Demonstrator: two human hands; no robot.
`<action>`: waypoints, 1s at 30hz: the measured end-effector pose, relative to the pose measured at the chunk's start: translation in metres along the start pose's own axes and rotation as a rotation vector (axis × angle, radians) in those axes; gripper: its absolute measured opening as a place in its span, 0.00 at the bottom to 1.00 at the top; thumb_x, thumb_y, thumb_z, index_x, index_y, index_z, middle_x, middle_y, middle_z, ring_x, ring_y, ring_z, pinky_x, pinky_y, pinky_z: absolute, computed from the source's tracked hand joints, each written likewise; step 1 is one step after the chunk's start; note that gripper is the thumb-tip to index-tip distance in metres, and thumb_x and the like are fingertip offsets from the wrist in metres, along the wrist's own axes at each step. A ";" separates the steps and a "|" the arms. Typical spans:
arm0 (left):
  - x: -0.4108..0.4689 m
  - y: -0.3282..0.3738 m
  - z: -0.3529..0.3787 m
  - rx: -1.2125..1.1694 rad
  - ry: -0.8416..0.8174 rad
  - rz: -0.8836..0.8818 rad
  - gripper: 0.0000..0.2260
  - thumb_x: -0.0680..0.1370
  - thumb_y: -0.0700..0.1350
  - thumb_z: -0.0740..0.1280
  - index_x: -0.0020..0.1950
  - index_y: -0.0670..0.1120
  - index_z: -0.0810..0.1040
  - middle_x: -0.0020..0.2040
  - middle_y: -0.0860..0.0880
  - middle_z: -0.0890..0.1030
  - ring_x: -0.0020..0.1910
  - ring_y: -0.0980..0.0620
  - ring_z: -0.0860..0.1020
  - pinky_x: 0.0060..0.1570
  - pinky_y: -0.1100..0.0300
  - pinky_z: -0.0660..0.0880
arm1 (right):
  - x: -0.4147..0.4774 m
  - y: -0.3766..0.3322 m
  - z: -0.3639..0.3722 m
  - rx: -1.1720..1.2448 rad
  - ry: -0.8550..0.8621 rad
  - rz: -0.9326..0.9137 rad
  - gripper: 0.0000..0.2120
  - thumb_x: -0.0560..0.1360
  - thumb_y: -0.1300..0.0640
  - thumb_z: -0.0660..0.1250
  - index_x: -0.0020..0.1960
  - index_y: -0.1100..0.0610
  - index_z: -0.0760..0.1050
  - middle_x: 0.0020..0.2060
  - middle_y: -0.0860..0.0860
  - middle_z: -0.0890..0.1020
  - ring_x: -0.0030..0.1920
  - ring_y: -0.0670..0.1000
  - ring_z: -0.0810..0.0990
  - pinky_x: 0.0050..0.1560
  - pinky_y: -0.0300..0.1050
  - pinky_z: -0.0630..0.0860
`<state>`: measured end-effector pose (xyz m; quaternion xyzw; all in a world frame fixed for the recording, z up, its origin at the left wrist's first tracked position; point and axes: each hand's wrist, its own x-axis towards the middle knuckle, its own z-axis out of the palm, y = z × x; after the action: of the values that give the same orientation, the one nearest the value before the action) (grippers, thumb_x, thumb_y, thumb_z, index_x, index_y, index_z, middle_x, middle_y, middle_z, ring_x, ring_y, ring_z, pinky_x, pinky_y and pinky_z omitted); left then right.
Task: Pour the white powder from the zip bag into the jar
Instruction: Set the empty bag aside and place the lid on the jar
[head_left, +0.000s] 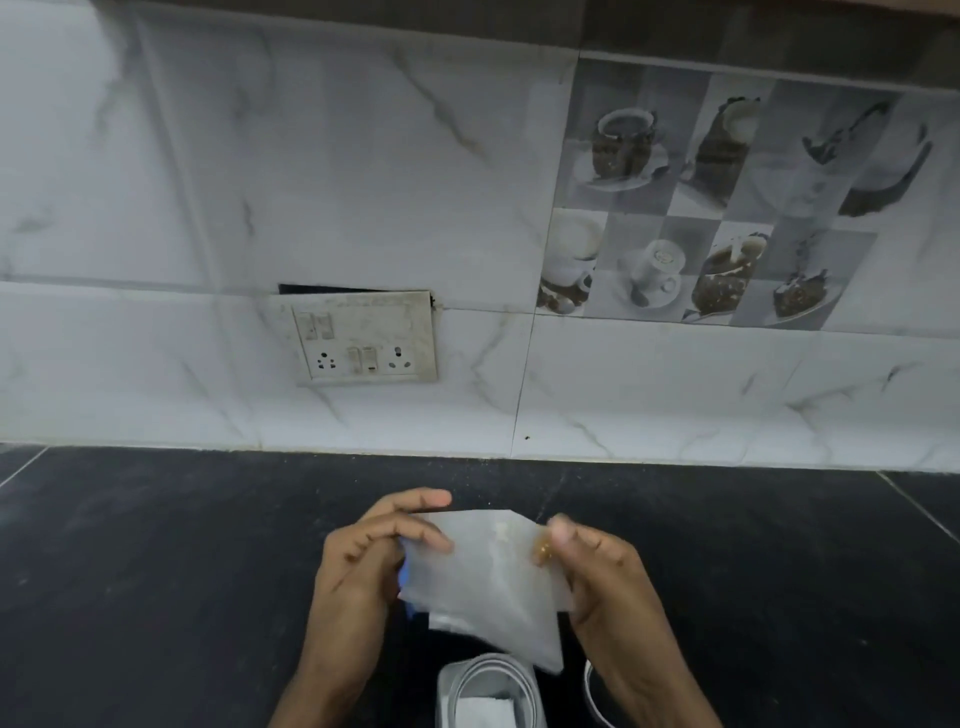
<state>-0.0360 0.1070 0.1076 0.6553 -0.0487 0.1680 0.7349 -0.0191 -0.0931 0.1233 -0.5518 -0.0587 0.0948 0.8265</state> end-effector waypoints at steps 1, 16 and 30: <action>-0.002 -0.003 -0.002 -0.062 -0.006 -0.052 0.17 0.72 0.43 0.60 0.33 0.38 0.85 0.57 0.45 0.84 0.57 0.50 0.81 0.50 0.65 0.78 | 0.000 0.002 0.001 -0.133 0.024 -0.033 0.08 0.67 0.63 0.77 0.34 0.62 0.78 0.34 0.55 0.81 0.35 0.50 0.79 0.35 0.38 0.75; 0.014 -0.082 -0.070 0.393 0.488 -0.159 0.06 0.75 0.35 0.72 0.49 0.43 0.85 0.50 0.45 0.86 0.50 0.50 0.82 0.51 0.64 0.79 | 0.014 0.028 -0.065 -0.807 0.337 -0.124 0.12 0.72 0.59 0.75 0.52 0.48 0.81 0.46 0.47 0.86 0.45 0.43 0.84 0.45 0.31 0.77; 0.042 -0.171 -0.079 1.176 0.207 -0.271 0.20 0.75 0.51 0.71 0.67 0.49 0.78 0.80 0.37 0.54 0.79 0.37 0.52 0.72 0.35 0.56 | -0.014 0.118 -0.119 -1.586 0.270 0.385 0.45 0.69 0.38 0.72 0.78 0.45 0.53 0.72 0.52 0.63 0.71 0.56 0.63 0.64 0.52 0.73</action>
<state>0.0450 0.1777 -0.0531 0.9317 0.2078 0.1347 0.2658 -0.0198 -0.1600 -0.0310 -0.9782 0.0871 0.0981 0.1608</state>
